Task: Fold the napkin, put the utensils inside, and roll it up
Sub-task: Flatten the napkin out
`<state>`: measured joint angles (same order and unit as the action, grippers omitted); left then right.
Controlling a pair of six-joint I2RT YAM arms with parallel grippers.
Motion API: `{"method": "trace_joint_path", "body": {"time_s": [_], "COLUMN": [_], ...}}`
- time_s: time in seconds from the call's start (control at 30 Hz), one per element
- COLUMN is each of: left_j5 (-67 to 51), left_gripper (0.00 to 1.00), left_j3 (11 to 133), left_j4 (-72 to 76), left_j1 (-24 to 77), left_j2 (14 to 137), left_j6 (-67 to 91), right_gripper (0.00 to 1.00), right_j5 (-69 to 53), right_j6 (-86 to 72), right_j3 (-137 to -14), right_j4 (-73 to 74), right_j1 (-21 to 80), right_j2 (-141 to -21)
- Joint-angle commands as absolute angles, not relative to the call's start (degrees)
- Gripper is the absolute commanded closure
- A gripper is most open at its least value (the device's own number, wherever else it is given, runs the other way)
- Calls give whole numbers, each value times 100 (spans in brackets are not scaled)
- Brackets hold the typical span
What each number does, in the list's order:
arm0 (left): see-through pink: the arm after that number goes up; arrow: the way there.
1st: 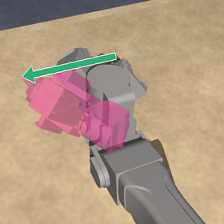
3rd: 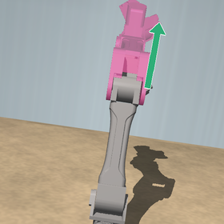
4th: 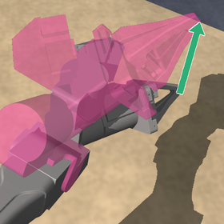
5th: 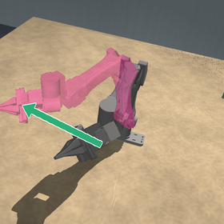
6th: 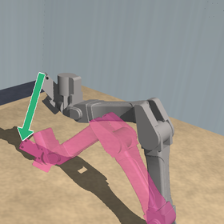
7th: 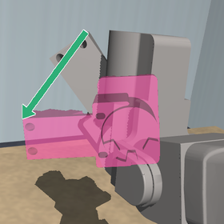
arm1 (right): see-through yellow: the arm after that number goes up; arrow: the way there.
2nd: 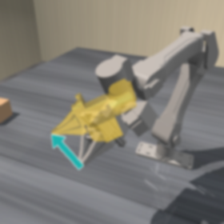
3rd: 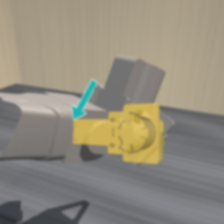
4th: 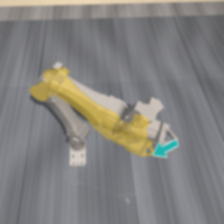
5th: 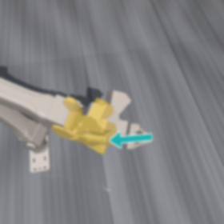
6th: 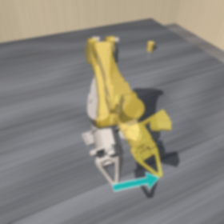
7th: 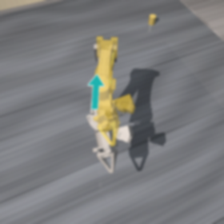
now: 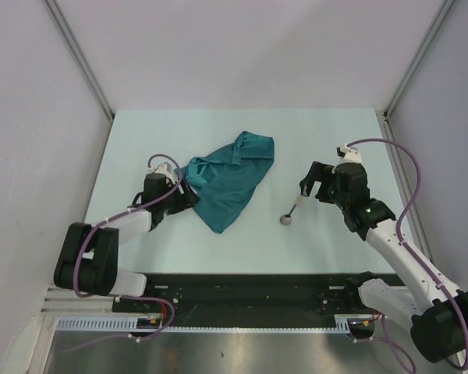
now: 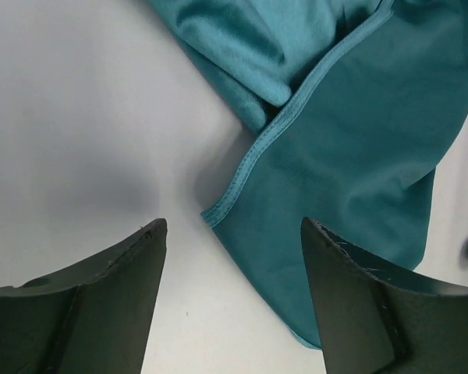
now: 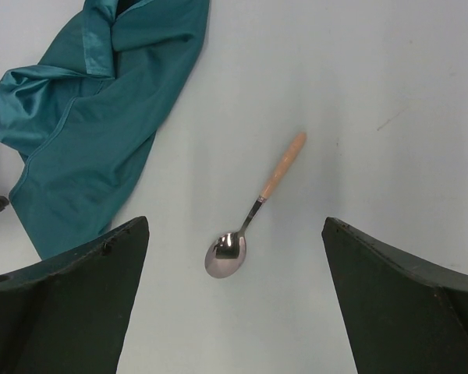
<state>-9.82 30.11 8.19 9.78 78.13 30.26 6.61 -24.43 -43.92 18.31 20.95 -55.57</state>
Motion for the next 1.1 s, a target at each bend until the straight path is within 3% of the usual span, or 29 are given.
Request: {"method": "trace_joint_path", "body": {"time_s": [0.0, 0.17, 0.2, 0.23, 0.27, 0.33, 0.37, 0.57, 0.63, 0.7, 0.87, 0.9, 1.0, 1.07], "left_j5": [-1652, -1705, -1670, -1653, -1600, -1312, -1179, 174, 97, -297, -1177, -1178, -584, -265], "left_gripper": [27, 40, 47, 67, 78, 95, 99, 100, 100, 97, 54, 40, 17, 8], "left_j3": [3059, 3120, 3138, 3190, 3225, 3409, 3506, 4780, 5157, 5317, 5774, 5722, 5266, 5116], "left_j4": [1485, 1652, 1661, 1661, 1626, 1504, 1407, 589, 685, 843, 949, 993, 977, 818], "left_j1": [1002, 1195, 1282, 1327, 1388, 1651, 1774, 3478, 4024, 4384, 4798, 4799, 4746, 4650], "left_j2": [8270, 8604, 8700, 8727, 8745, 8675, 8623, 8314, 8463, 8902, 9949, 9871, 9125, 8451], "left_j6": [3243, 3278, 3261, 3252, 3226, 3147, 3103, 2698, 2742, 2926, 3023, 3058, 2867, 2586], "right_gripper": [0, 0, 0, 0, 0, 0, 0, 0, 0, 0, 1, 0, 0, 0], "right_j5": [694, 721, 738, 721, 721, 712, 695, 764, 817, 861, 940, 967, 1002, 993], "right_j6": [-2514, -2514, -2505, -2505, -2505, -2496, -2496, -2470, -2470, -2487, -2522, -2522, -2531, -2540], "right_j3": [-4447, -4474, -4465, -4482, -4482, -4500, -4509, -4562, -4553, -4544, -4526, -4526, -4526, -4526], "right_j4": [1731, 1714, 1723, 1723, 1714, 1731, 1749, 1810, 1845, 1872, 2004, 2030, 2109, 2109], "right_j1": [2136, 2136, 2136, 2144, 2136, 2136, 2144, 2144, 2144, 2153, 2162, 2153, 2171, 2171], "right_j2": [-5581, -5590, -5599, -5607, -5634, -5660, -5686, -5695, -5678, -5669, -5660, -5651, -5625, -5642]}}
